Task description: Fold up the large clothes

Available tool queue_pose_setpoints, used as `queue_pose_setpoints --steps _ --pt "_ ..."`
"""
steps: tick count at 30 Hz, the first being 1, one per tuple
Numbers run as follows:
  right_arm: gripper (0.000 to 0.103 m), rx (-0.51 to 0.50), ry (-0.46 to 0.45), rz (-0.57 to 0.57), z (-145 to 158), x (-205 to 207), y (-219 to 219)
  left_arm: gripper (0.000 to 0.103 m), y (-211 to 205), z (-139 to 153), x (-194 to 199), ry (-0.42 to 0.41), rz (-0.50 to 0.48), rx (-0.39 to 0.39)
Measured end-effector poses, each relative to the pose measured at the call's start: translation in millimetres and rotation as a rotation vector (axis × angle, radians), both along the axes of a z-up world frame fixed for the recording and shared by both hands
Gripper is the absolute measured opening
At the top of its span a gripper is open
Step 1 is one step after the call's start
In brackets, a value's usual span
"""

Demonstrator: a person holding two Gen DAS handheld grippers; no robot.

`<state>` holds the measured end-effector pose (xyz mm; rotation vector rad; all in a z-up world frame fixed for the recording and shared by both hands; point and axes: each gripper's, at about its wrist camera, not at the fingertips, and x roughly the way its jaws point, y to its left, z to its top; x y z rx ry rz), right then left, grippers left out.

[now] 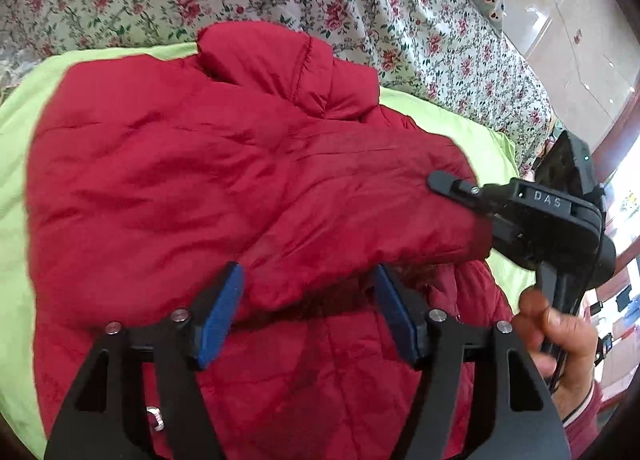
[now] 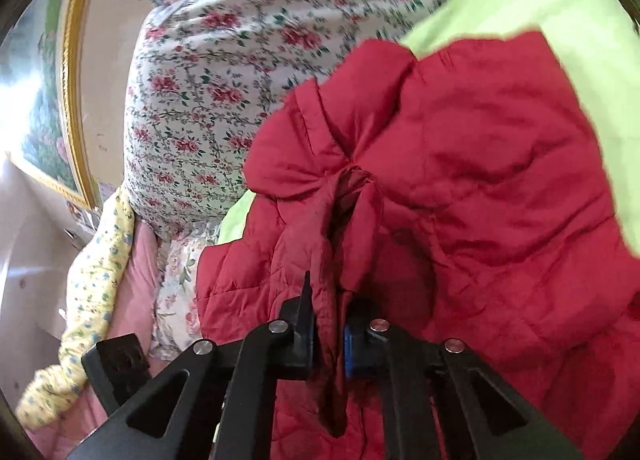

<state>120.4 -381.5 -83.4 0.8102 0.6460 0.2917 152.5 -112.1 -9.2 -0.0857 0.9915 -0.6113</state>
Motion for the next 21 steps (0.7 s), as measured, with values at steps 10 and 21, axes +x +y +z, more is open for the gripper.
queue_pose_setpoints --steps 10,21 --pt "0.008 -0.271 0.008 -0.069 12 -14 -21 0.067 54 19 34 -0.101 0.139 -0.021" --pt "0.034 -0.339 0.088 -0.125 -7 -13 -21 0.056 55 -43 74 -0.012 0.143 0.103"
